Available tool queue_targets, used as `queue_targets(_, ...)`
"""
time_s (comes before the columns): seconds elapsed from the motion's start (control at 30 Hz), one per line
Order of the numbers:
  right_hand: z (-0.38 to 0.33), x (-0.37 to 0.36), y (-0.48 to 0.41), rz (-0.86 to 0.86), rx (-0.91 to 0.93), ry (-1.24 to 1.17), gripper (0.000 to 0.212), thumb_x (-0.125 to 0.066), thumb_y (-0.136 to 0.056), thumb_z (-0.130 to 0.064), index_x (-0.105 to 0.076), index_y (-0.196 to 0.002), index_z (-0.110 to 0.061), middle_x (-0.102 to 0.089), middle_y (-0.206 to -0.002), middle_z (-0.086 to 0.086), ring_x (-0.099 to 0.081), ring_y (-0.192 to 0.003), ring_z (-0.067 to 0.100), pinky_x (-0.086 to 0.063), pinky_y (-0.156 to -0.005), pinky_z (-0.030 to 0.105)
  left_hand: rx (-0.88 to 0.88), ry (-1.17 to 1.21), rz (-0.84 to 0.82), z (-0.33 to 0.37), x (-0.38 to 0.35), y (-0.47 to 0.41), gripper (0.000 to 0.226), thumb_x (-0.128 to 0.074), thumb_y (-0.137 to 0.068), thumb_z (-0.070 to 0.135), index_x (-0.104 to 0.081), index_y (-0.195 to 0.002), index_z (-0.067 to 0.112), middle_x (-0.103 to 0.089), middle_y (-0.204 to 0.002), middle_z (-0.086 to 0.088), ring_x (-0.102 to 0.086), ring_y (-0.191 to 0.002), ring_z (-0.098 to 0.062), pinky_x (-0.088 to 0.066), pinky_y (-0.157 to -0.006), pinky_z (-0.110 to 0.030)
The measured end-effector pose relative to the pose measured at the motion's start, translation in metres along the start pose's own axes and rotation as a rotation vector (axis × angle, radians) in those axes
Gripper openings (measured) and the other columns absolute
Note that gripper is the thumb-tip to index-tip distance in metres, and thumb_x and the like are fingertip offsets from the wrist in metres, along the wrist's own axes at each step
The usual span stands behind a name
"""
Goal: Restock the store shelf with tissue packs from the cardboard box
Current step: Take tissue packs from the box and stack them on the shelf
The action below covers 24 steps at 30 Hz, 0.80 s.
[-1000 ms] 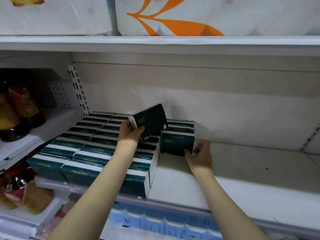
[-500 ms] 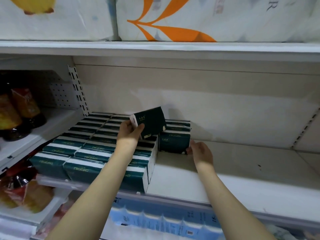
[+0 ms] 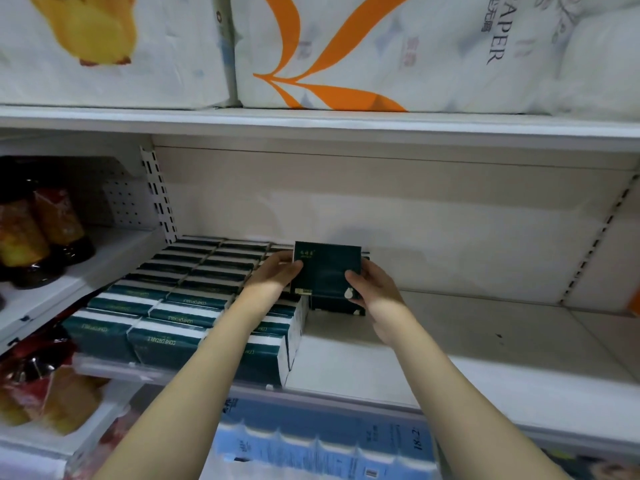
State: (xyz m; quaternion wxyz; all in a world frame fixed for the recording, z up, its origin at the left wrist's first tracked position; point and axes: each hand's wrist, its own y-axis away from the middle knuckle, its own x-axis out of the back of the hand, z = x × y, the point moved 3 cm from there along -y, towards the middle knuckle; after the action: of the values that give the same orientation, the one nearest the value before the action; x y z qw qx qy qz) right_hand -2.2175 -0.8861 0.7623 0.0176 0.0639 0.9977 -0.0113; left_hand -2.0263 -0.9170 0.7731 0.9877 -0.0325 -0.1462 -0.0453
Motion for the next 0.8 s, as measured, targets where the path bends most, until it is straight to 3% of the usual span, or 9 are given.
queue_targets(0.1, 0.006, 0.023, 0.002, 0.186, -0.015, -0.166, 0.031, -0.052, -0.095, 0.002, -0.057, -0.115, -0.022, -0.066, -0.101, -0.006, -0.063, -0.089, 0.009, -0.051, -0.066, 0.018, -0.010, -0.081, -0.009, 0.003, -0.003, 0.003, 0.049, -0.054, -0.094, 0.048, -0.047, -0.139, 0.031, -0.053, -0.127, 0.013, -0.048, -0.111, -0.008, -0.033, -0.098, -0.028)
queue_targets(0.17, 0.013, 0.037, 0.004, 0.239, -0.014, -0.145, 0.039, -0.051, -0.093, 0.008, -0.053, -0.123, -0.017, -0.065, -0.101, -0.005, -0.063, -0.087, 0.008, -0.050, -0.059, 0.015, -0.025, -0.115, -0.004, 0.004, -0.005, 0.004, 0.049, -0.052, -0.097, 0.040, -0.043, -0.143, 0.026, -0.051, -0.131, 0.011, -0.043, -0.109, -0.002, -0.029, -0.095, -0.020)
queue_targets(0.27, 0.031, 0.040, 0.007, 0.202, 0.037, 0.152, 0.042, -0.057, -0.090, 0.007, -0.050, -0.125, -0.015, -0.060, -0.116, 0.001, -0.060, -0.102, 0.018, -0.051, -0.075, 0.020, -0.038, -0.155, 0.005, 0.003, -0.006, 0.003, 0.046, -0.048, -0.101, 0.033, -0.043, -0.145, 0.022, -0.048, -0.140, 0.009, -0.039, -0.110, 0.002, -0.026, -0.093, -0.013)
queue_targets(0.37, 0.045, 0.028, 0.009, 0.146, 0.044, 0.302, 0.044, -0.061, -0.087, 0.002, -0.046, -0.121, -0.023, -0.057, -0.120, 0.000, -0.055, -0.112, 0.019, -0.050, -0.095, 0.035, -0.019, -0.157, 0.027, -0.002, -0.006, 0.000, 0.042, -0.049, -0.100, 0.034, -0.047, -0.141, 0.024, -0.052, -0.131, 0.011, -0.045, -0.109, -0.002, -0.030, -0.094, -0.018)
queue_targets(0.5, 0.052, 0.012, 0.007, 0.122, 0.041, 0.410, 0.053, -0.066, -0.084, -0.006, -0.034, -0.125, -0.020, -0.058, -0.109, 0.004, -0.060, -0.098, 0.024, -0.054, -0.088, 0.044, 0.010, -0.192, 0.026, -0.008, -0.004, -0.004, 0.039, -0.051, -0.098, 0.041, -0.050, -0.136, 0.032, -0.052, -0.122, 0.016, -0.048, -0.110, -0.007, -0.033, -0.096, -0.023)
queue_targets(0.63, 0.053, 0.006, 0.002, 0.124, 0.034, 0.545, 0.071, -0.062, -0.089, -0.011, -0.017, -0.142, -0.022, -0.058, -0.103, -0.002, -0.060, -0.082, 0.022, -0.052, -0.072, 0.033, 0.025, -0.202, 0.028, -0.013, -0.002, -0.007, 0.039, -0.051, -0.096, 0.045, -0.051, -0.134, 0.036, -0.056, -0.130, 0.013, -0.050, -0.110, -0.007, -0.034, -0.092, -0.023)
queue_targets(0.8, 0.056, 0.005, 0.000, 0.191, -0.005, 0.605, 0.066, -0.061, -0.091, -0.016, -0.021, -0.143, -0.015, -0.066, -0.112, 0.010, -0.056, -0.076, 0.022, -0.050, -0.069, 0.031, 0.033, -0.210, 0.028, -0.013, -0.003, -0.007, 0.038, -0.051, -0.096, 0.045, -0.051, -0.133, 0.037, -0.056, -0.129, 0.014, -0.051, -0.110, -0.007, -0.034, -0.091, -0.022)
